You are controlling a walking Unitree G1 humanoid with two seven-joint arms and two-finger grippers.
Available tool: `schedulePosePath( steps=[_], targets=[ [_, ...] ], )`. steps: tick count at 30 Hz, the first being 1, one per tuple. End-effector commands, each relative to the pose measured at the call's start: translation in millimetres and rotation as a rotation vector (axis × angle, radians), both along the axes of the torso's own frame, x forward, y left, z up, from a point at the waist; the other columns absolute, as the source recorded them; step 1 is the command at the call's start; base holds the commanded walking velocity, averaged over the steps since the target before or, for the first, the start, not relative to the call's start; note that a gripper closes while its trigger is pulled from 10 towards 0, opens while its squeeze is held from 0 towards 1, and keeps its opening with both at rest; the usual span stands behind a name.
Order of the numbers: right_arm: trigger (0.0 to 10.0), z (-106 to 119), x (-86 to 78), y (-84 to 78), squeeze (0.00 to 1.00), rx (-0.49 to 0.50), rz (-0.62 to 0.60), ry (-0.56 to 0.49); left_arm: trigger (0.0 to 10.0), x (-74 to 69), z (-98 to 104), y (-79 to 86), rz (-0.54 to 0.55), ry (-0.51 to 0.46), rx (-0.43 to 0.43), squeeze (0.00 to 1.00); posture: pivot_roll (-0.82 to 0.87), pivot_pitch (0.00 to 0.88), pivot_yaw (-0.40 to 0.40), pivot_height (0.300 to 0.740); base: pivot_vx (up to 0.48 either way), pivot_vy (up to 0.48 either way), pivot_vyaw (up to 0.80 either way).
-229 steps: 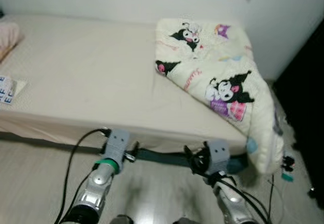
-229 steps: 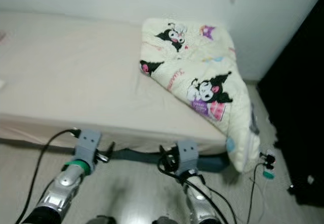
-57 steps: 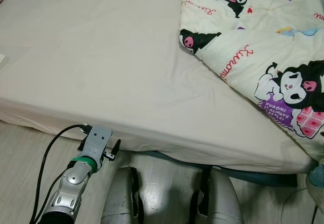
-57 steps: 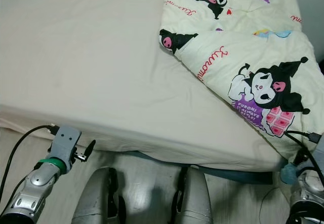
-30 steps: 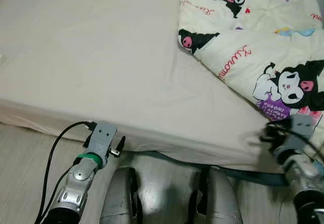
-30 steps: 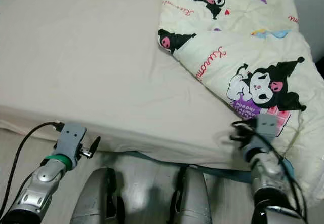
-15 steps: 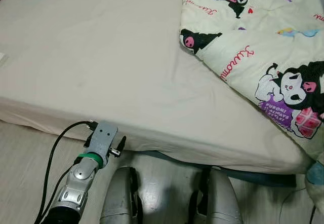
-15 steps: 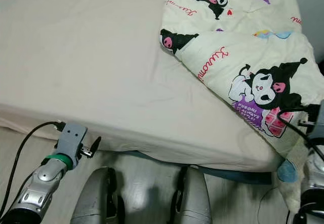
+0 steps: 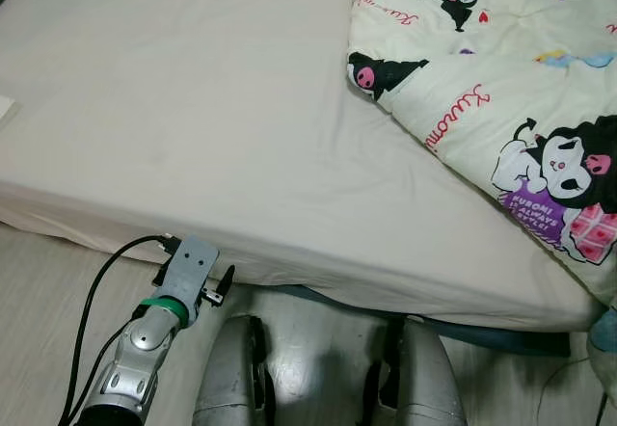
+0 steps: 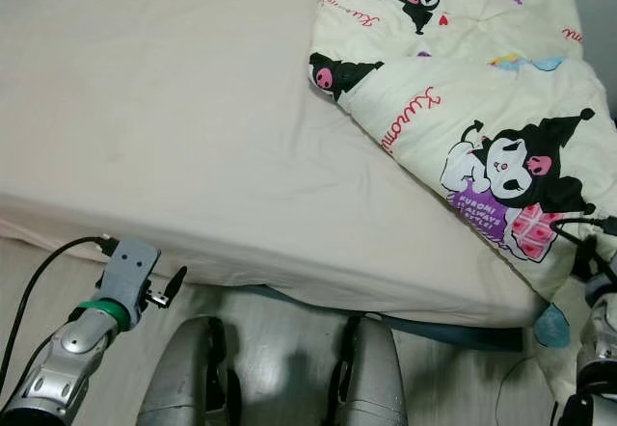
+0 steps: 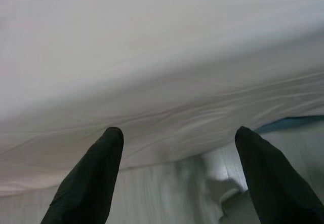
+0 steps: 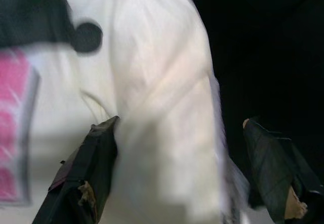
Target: Clean up the room
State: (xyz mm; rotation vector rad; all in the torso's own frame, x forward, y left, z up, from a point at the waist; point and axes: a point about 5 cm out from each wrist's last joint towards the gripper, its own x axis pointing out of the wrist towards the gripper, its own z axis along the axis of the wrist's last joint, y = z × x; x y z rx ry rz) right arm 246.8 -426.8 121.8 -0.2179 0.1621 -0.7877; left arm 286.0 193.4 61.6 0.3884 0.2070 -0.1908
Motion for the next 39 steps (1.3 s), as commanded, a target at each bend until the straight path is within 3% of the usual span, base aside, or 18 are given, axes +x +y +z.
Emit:
schedulePosePath(
  steps=[1,5,6,7,13,21,30,35,37,38,39],
  targets=[
    [10.0,-15.7,-15.3,-5.2,0.0,0.0,-0.051,0.106,10.0,-8.7,-9.0,6.6,0.008,0.048,0.02,0.0,0.15,0.309,0.097,0.606,0.0,0.0,0.0],
    [10.0,-21.5,-20.2,-5.7,0.0,-0.002,-0.066,0.141,10.0,-10.9,-9.4,6.8,0.005,0.052,0.023,0.0,0.15,0.315,0.102,0.606,0.0,0.0,0.0],
    [4.5,-24.2,-22.5,-6.1,0.0,0.022,-0.076,0.136,10.0,-11.5,-9.4,6.5,0.002,0.053,0.025,0.0,0.15,0.318,0.104,0.606,0.0,0.0,0.0],
    [0.1,-26.0,-24.1,-6.3,0.0,0.05,-0.084,0.12,10.0,-11.8,-9.2,6.5,0.0,0.055,0.026,0.0,0.15,0.318,0.105,0.606,0.0,0.0,0.0],
    [0.0,-28.7,-25.4,-6.3,0.0,0.117,-0.091,0.081,10.0,-10.9,-7.6,7.8,0.001,0.055,0.03,0.0,0.15,0.318,0.106,0.606,0.0,0.0,0.0],
    [0.0,-36.9,-27.8,-4.8,0.0,0.28,-0.093,0.009,10.0,-11.6,-6.3,8.1,0.005,0.056,0.031,0.0,0.16,0.314,0.106,0.606,0.0,0.0,0.0],
    [0.0,-40.3,-28.3,-3.4,0.0,0.323,-0.076,0.008,10.0,-11.3,-5.9,7.8,0.005,0.056,0.031,0.0,0.15,0.31,0.108,0.606,0.0,0.0,0.0],
    [0.0,-36.3,-17.4,3.2,0.0,0.353,0.023,-0.033,10.0,-9.3,-5.4,5.4,0.002,0.055,0.028,0.0,0.14,0.305,0.105,0.606,0.0,0.0,0.0],
    [0.0,-30.8,1.4,18.3,0.0,0.387,0.198,-0.089,10.0,-7.8,-5.1,2.8,0.0,0.051,0.021,0.0,0.13,0.298,0.1,0.606,0.0,0.0,0.0],
    [0.0,-30.8,1.4,18.3,0.0,0.387,0.198,-0.089,10.0,-7.8,-5.1,2.8,0.0,0.051,0.021,0.0,0.13,0.298,0.1,0.606,0.0,0.0,0.0],
    [0.0,-28.0,12.1,29.2,0.0,0.4,0.314,-0.111,10.0,-7.1,-5.0,1.4,-0.001,0.05,0.018,0.0,0.13,0.295,0.097,0.606,0.0,0.0,0.0]
  ],
)
